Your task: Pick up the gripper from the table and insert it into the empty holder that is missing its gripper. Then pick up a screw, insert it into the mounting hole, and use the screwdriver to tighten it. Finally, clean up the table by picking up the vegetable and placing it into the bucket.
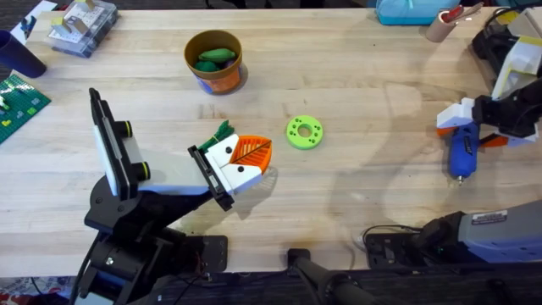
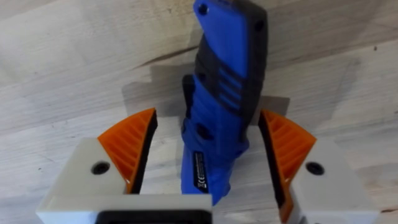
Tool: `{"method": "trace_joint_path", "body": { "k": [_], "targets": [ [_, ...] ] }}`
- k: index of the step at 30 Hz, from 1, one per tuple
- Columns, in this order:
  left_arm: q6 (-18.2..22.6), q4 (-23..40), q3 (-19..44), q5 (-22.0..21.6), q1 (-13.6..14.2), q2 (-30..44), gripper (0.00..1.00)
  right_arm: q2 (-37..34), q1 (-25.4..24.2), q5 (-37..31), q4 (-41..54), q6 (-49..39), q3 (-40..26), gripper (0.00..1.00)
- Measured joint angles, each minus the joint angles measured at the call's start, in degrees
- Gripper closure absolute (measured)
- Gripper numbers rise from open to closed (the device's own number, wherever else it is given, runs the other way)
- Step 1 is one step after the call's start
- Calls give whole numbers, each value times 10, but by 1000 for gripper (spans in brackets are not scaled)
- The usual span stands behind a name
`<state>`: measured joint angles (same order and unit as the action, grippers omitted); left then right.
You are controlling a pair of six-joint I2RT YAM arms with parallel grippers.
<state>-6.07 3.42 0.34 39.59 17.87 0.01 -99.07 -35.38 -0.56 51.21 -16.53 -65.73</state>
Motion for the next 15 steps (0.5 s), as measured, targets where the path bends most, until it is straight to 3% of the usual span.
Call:
{"method": "trace_joint_path", "body": {
  "k": [15],
  "targets": [
    [-1,-1,0,0,0,0,987,-7,1,2,-44,0,-1,20]
  ]
}}
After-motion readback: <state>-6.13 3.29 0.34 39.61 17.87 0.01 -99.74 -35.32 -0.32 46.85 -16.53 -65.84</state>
